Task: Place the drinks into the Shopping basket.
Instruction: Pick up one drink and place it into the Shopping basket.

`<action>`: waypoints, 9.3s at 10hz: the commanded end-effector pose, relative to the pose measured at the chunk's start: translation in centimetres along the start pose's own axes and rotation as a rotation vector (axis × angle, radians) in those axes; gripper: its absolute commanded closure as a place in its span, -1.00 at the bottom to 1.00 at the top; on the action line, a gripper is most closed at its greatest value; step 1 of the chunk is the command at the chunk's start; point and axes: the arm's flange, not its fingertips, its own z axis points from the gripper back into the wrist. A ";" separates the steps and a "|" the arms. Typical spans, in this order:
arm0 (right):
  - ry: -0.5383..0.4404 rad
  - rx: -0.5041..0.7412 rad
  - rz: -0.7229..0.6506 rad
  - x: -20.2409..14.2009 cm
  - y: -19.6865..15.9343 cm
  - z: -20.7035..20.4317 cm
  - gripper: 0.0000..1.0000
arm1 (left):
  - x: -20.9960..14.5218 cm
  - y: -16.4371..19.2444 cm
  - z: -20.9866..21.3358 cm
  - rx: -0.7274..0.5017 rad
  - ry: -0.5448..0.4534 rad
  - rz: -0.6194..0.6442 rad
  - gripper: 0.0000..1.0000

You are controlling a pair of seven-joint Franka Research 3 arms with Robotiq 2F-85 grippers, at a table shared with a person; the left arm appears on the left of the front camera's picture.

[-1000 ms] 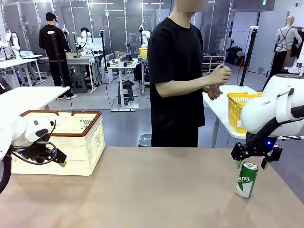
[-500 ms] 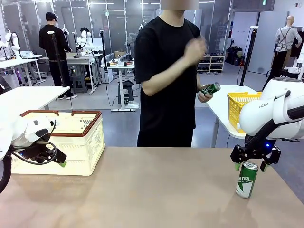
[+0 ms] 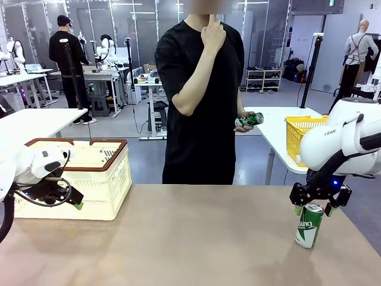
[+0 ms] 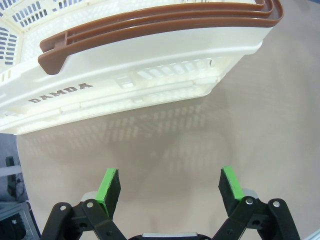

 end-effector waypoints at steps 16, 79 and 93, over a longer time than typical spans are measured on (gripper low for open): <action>-0.176 -0.066 -0.012 -2.2 5.4 13.4 1.00 | 0.0 0.2 -0.1 -0.002 0.001 0.004 -1.00; -0.149 -0.040 0.187 -6.3 8.0 13.5 -1.00 | 0.0 0.2 -0.1 -0.002 0.001 0.004 -1.00; -0.127 -0.041 0.061 -6.5 2.0 13.4 -1.00 | -0.1 -4.8 6.1 -0.066 0.029 -0.063 -1.00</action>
